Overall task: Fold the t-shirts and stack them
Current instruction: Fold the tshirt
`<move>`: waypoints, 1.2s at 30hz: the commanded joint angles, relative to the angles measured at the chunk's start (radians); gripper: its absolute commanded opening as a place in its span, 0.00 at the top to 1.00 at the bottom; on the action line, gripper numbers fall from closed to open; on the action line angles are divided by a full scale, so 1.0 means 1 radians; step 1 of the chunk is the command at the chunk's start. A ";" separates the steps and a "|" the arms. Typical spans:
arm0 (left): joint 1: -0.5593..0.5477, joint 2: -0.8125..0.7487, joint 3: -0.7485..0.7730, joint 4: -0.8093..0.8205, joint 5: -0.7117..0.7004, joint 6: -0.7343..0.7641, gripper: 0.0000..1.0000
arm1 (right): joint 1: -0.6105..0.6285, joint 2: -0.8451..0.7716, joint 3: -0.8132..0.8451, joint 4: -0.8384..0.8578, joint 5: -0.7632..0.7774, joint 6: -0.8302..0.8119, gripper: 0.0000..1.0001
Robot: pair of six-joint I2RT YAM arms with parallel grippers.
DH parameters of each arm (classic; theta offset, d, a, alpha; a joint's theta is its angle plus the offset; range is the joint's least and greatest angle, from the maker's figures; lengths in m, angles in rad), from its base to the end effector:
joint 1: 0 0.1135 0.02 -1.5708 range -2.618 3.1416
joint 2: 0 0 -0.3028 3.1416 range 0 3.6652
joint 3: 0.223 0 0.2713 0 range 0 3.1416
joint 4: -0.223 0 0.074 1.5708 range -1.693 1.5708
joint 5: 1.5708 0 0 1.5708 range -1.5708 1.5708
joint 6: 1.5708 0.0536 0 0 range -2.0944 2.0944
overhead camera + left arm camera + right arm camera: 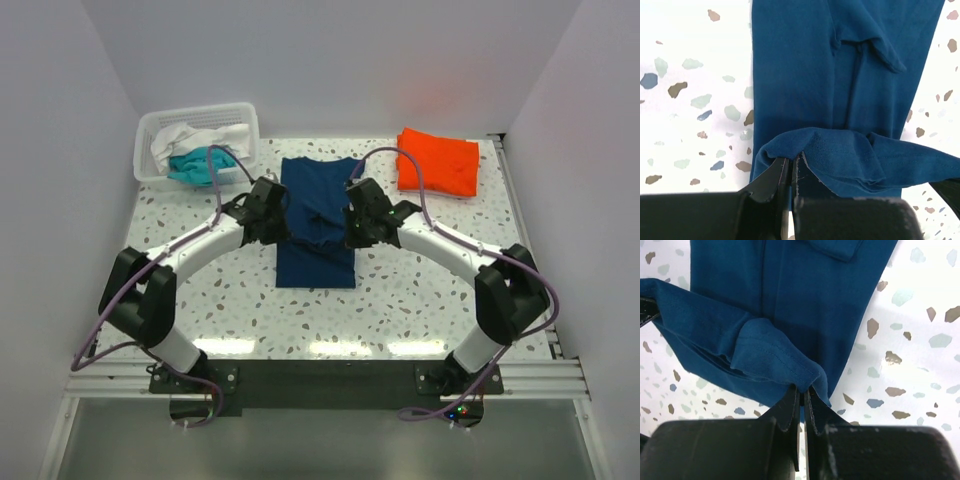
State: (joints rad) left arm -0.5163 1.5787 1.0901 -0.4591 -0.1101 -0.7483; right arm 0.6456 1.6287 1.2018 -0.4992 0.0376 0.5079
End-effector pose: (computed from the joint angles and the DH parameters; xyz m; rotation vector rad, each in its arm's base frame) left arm 0.3146 -0.1718 0.2417 -0.3402 2.5287 -0.3721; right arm 0.3046 0.2269 0.2589 -0.1594 2.5439 0.4240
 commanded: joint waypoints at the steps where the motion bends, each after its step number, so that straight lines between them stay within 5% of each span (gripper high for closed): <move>1: 0.016 0.042 0.074 0.033 0.007 0.052 1.00 | -0.020 0.020 0.047 0.040 0.005 -0.019 1.00; 17: 0.067 0.210 0.172 0.045 0.084 0.106 1.00 | -0.089 0.167 0.107 0.091 -0.022 -0.029 1.00; 24: 0.082 0.253 0.205 0.033 0.105 0.122 0.78 | -0.110 0.249 0.177 0.076 -0.036 -0.052 0.92; 27: 0.084 0.227 0.206 0.025 0.105 0.124 0.32 | -0.113 0.253 0.199 0.048 -0.036 -0.063 0.65; 30: 0.085 0.178 0.208 0.011 0.104 0.119 0.00 | -0.113 0.221 0.197 0.031 -0.056 -0.068 0.57; 33: 0.085 0.117 0.194 0.004 0.096 0.119 0.00 | -0.113 0.148 0.159 0.053 -0.091 -0.068 0.32; 34: 0.085 0.098 0.188 0.000 0.096 0.116 0.00 | -0.113 0.129 0.147 0.065 -0.106 -0.069 0.02; 36: 0.085 0.034 0.145 0.004 0.096 0.109 0.00 | -0.113 0.073 0.105 0.076 -0.148 -0.071 0.01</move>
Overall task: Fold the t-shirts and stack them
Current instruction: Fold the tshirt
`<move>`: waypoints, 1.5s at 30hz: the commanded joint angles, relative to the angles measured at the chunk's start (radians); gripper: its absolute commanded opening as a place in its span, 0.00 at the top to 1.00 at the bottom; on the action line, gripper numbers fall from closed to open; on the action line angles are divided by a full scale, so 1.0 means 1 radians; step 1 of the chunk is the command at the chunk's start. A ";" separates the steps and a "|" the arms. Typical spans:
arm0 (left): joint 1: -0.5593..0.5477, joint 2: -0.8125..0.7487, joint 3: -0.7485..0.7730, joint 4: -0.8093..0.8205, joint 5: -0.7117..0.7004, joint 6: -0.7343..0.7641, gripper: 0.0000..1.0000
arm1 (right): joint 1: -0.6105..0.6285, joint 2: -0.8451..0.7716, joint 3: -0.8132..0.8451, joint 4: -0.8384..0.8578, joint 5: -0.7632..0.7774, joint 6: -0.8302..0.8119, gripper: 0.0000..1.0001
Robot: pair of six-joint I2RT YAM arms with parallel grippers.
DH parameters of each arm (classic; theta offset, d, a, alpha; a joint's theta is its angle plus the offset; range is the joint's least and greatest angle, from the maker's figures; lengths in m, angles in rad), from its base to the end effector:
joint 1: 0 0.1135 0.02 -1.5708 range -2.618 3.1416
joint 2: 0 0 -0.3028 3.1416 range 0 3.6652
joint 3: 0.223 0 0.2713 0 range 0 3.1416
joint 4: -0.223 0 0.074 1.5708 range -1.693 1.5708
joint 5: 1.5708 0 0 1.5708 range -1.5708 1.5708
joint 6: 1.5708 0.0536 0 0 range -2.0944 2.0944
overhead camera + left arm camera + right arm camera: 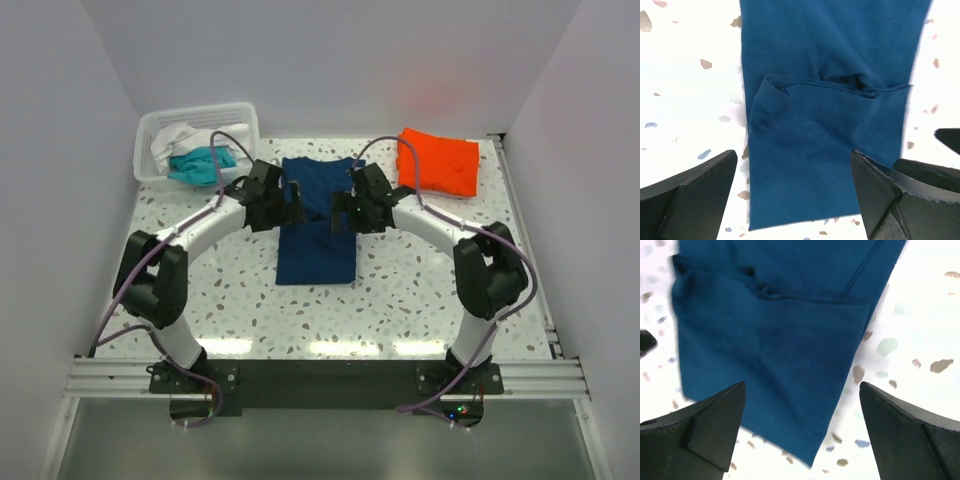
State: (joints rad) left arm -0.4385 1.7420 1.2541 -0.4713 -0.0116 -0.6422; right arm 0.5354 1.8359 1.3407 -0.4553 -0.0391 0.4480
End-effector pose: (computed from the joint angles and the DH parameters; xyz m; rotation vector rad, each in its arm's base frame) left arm 0.3685 -0.1721 0.2364 -0.2672 2.5678 -0.4065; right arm 0.3729 0.2236 0.2290 -0.1288 2.5755 0.4346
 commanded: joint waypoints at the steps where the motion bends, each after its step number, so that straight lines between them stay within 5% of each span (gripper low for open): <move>1: 0.007 -0.153 -0.037 0.020 -0.002 -0.002 0.00 | -0.002 -0.151 -0.052 0.050 -0.096 -0.009 0.01; 11: 0.006 -0.470 -0.375 0.042 0.033 -0.076 0.00 | 0.029 -0.198 -0.181 0.202 -0.376 -0.012 0.01; 22: 0.006 -0.656 -0.627 0.048 0.082 -0.116 0.00 | 0.057 0.164 0.149 0.158 -0.470 -0.065 0.01; 31: 0.006 -0.664 -0.685 0.074 0.119 -0.143 0.00 | 0.051 0.420 0.480 -0.002 -0.334 -0.138 0.01; 37: 0.006 -0.650 -0.690 0.106 0.124 -0.152 0.00 | 0.051 0.363 0.523 0.003 -0.360 -0.140 0.01; 45: 0.006 -0.513 -0.613 0.154 0.079 -0.132 0.10 | 0.051 -0.004 0.148 0.104 -0.299 -0.075 0.01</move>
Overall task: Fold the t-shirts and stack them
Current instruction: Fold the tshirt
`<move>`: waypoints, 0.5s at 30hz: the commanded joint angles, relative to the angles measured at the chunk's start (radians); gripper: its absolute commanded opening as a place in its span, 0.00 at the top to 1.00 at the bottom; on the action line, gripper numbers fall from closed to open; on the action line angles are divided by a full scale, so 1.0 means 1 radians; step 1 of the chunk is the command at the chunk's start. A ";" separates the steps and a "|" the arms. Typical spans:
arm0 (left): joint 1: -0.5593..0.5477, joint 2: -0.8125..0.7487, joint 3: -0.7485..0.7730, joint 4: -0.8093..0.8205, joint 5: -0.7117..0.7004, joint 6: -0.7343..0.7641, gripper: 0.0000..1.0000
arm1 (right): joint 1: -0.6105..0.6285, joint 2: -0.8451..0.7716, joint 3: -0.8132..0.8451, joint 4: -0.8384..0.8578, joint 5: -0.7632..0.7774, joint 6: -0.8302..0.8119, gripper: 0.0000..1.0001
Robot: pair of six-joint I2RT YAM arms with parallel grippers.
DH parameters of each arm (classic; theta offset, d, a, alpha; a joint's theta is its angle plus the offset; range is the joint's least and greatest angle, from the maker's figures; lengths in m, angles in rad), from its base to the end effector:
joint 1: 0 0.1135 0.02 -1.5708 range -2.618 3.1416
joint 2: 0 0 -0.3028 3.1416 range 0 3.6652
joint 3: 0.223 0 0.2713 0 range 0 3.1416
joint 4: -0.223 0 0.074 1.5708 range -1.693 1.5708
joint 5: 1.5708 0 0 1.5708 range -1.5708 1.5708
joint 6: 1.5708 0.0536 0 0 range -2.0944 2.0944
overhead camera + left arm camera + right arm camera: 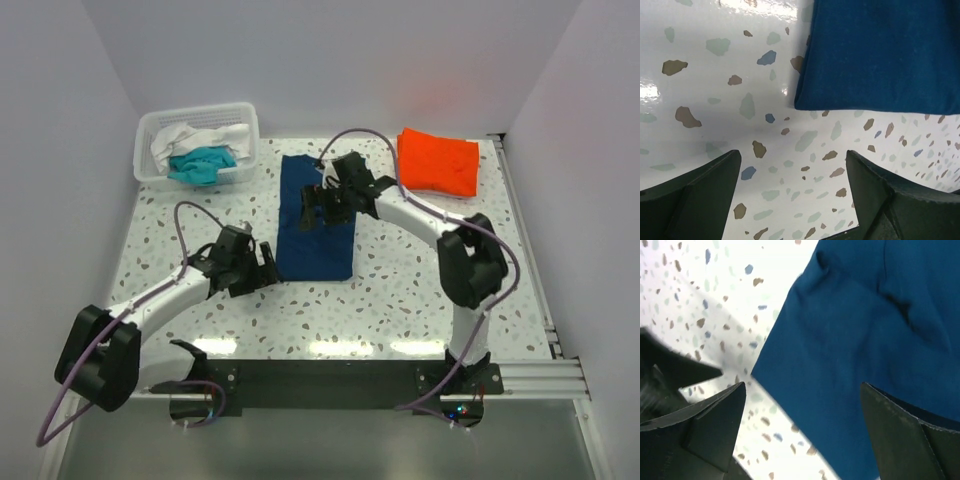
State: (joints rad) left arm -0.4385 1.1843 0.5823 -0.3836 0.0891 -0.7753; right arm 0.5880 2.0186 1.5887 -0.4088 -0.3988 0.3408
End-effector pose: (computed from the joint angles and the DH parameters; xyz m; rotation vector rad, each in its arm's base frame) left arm 0.2046 -0.1012 0.1874 -0.4100 2.6247 -0.5536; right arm 0.4037 0.2942 0.2389 -0.5038 2.4737 0.8869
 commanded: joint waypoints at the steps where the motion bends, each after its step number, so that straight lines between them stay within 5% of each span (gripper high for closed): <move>1: 0.006 0.063 0.077 0.069 -0.034 0.001 0.13 | -0.002 -0.230 -0.139 0.057 0.083 0.058 0.01; 8: 0.007 0.211 0.136 0.109 -0.037 0.016 0.39 | -0.008 -0.547 -0.494 0.074 0.202 0.122 0.01; 15: 0.007 0.291 0.139 0.149 0.018 0.027 0.56 | -0.007 -0.741 -0.618 0.009 0.330 0.138 0.01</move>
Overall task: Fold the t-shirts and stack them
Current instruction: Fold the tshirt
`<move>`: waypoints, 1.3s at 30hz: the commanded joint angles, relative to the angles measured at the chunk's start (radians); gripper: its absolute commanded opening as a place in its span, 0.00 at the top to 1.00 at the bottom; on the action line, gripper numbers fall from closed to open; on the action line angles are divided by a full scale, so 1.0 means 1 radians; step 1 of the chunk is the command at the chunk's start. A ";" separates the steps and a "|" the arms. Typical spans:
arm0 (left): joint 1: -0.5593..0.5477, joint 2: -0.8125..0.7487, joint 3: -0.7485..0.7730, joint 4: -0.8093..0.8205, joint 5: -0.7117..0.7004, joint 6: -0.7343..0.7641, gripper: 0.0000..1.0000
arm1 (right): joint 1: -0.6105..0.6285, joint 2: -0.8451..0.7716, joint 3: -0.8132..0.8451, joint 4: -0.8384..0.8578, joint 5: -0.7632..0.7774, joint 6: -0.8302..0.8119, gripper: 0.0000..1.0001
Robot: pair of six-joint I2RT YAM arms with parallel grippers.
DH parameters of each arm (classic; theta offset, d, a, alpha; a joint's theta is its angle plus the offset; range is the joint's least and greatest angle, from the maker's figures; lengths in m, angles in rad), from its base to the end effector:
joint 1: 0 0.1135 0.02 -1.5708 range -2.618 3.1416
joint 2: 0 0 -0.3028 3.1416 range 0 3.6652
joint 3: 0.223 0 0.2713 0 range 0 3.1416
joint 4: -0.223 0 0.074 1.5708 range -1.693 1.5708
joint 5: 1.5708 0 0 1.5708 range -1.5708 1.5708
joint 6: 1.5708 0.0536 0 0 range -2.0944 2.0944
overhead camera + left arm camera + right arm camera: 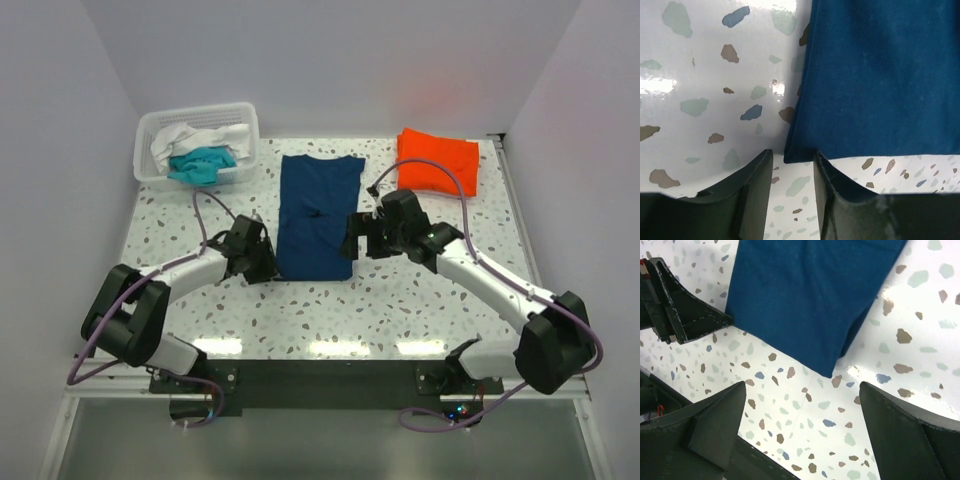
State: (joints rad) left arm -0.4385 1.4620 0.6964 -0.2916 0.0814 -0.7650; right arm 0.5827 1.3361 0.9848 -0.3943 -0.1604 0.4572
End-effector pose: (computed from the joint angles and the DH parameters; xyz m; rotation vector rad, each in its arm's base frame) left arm 0.2535 -0.1237 0.1634 -0.4134 2.6891 -0.4958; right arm 0.2557 0.1788 0.2872 -0.2359 2.4013 0.6926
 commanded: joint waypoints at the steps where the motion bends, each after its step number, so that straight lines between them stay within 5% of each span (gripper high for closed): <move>1: 0.007 0.024 0.022 0.063 0.024 0.013 0.58 | -0.003 -0.067 -0.020 -0.012 0.094 0.020 0.01; 6: 0.007 0.066 0.031 0.072 0.015 0.009 0.69 | -0.003 -0.118 -0.083 -0.020 0.101 0.044 0.01; 10: 0.007 0.098 0.040 0.069 0.037 0.016 1.00 | -0.001 -0.106 -0.130 0.012 0.053 0.035 0.01; 21: 0.006 -0.026 -0.063 0.097 0.035 -0.002 1.00 | -0.003 0.035 -0.164 0.147 0.045 0.210 0.04; 39: 0.006 -0.061 -0.106 0.118 0.046 -0.020 1.00 | 0.003 0.202 -0.267 0.368 -0.027 0.371 0.38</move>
State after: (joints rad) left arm -0.4377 1.4227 0.6067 -0.1879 0.1268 -0.7753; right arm 0.5819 1.5162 0.7273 -0.1123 -0.1753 0.7860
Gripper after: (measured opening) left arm 0.021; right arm 0.634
